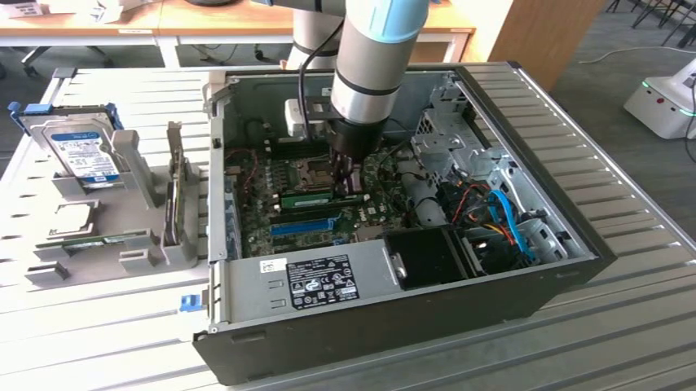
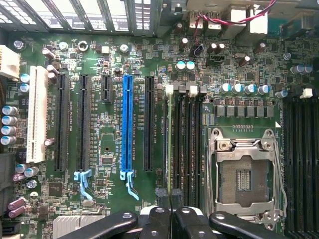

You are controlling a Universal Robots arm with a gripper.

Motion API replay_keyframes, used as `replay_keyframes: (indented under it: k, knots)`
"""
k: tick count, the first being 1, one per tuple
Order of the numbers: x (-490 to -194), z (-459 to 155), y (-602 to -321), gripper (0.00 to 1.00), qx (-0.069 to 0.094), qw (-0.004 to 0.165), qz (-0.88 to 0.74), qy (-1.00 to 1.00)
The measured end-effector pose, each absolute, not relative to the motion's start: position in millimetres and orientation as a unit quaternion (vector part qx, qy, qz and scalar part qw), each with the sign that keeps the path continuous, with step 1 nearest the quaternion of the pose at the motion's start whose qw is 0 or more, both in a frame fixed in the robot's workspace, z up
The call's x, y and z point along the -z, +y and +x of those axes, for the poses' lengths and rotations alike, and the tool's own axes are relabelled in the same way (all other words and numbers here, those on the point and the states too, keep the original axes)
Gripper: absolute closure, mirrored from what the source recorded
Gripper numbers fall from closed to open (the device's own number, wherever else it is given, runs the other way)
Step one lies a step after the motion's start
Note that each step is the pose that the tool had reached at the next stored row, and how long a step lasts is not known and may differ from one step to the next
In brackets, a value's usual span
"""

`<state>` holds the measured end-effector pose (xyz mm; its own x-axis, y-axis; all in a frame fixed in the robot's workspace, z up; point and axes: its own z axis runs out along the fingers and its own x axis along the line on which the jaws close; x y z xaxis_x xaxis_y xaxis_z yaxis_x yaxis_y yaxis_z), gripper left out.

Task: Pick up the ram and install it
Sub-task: 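Insert the ram into the slot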

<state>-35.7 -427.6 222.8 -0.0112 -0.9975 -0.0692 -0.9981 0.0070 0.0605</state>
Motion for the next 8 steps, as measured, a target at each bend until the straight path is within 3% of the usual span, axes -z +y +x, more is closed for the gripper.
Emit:
replay_keyframes:
  k: [4, 5, 7, 8]
  knots:
    - [-222.7, -35.7, -427.5, 0.87, -0.046, 0.003, -0.703, 0.710]
    - [-222.7, -35.7, -427.6, 0.82, -0.046, 0.003, -0.703, 0.710]
    - [-222.7, -35.7, -427.5, 0.82, -0.046, 0.003, -0.703, 0.710]
    - [-222.8, -35.7, -427.5, 0.75, -0.046, 0.003, -0.703, 0.710]
